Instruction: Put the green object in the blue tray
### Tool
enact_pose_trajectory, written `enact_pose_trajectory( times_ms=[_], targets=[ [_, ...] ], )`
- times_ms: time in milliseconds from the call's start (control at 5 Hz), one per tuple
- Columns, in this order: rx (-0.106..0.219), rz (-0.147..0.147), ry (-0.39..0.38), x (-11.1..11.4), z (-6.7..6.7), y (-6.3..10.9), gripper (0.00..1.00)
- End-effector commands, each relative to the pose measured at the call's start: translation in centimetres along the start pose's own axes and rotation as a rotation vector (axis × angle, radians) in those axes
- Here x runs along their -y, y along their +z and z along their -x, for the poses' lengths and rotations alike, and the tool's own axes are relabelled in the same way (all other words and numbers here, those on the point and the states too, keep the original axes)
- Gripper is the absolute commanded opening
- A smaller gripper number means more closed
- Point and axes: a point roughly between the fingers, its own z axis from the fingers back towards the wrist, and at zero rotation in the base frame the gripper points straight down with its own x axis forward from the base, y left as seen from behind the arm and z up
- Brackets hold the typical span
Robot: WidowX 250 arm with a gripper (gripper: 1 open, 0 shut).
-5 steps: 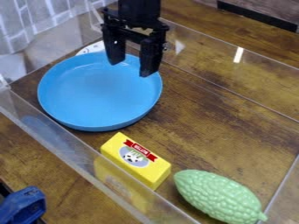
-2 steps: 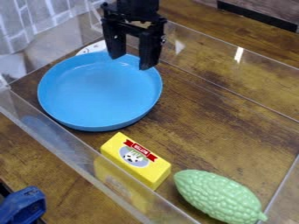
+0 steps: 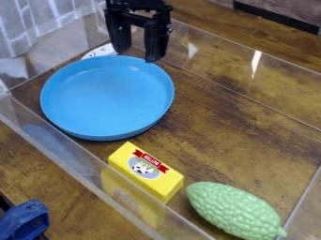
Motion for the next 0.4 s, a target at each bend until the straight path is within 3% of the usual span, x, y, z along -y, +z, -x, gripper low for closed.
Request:
enact_pose_trajectory(
  times_ms=[0, 200],
  targets=[
    [0.047, -0.007, -0.036, -0.08, -0.73, 1.29, 1.0],
    [0.028, 0.004, -0.088, 0.32, -0.81, 0.54, 1.0]
  ],
)
